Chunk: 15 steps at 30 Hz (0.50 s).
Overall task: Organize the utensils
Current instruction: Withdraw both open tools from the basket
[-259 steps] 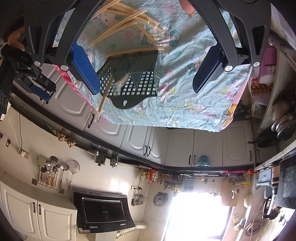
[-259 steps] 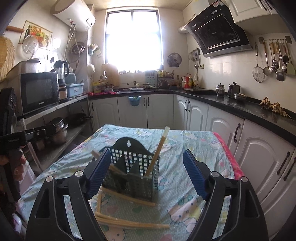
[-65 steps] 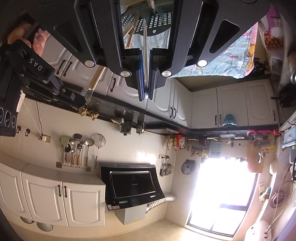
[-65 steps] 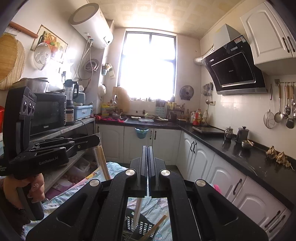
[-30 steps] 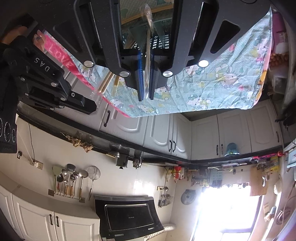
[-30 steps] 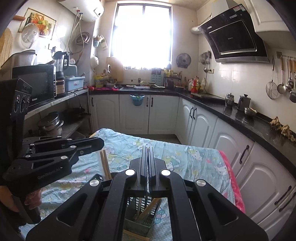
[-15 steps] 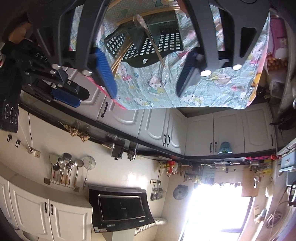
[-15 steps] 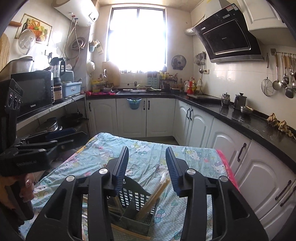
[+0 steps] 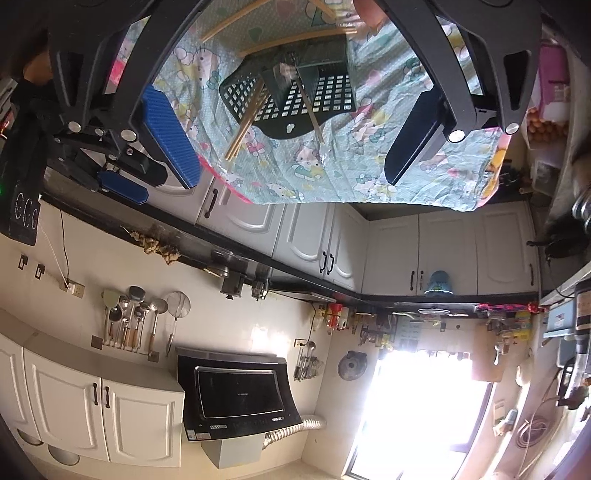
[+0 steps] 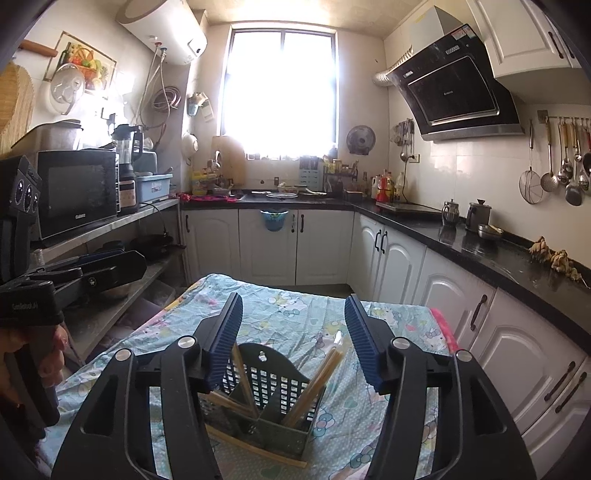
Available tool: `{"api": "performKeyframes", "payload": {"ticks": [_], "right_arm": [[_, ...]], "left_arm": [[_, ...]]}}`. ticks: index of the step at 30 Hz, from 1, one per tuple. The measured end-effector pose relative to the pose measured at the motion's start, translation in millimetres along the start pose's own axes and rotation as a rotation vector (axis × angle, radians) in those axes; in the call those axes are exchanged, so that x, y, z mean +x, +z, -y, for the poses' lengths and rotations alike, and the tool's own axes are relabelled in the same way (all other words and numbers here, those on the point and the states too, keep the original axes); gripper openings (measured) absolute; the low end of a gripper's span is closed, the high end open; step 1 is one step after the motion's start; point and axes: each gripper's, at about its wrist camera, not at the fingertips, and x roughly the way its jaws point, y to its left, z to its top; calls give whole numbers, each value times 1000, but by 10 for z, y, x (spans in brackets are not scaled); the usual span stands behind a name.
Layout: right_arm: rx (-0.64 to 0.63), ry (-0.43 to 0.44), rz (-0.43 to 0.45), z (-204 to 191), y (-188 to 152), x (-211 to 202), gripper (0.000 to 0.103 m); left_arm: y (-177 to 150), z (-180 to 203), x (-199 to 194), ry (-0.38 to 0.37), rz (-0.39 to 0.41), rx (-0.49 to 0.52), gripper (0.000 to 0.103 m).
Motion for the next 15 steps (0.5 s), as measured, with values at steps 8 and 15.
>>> {"api": "performKeyframes", "payload": {"ticks": [8,15], "right_arm": [[-8,15,0,-72,-111,-206,59],[-31,27,-22,-154,-254,-294,59]], "left_arm": [[-135,-2,-167,6,-3,-6,92],[-283,-65,-267,14,-24,-28,92]]}}
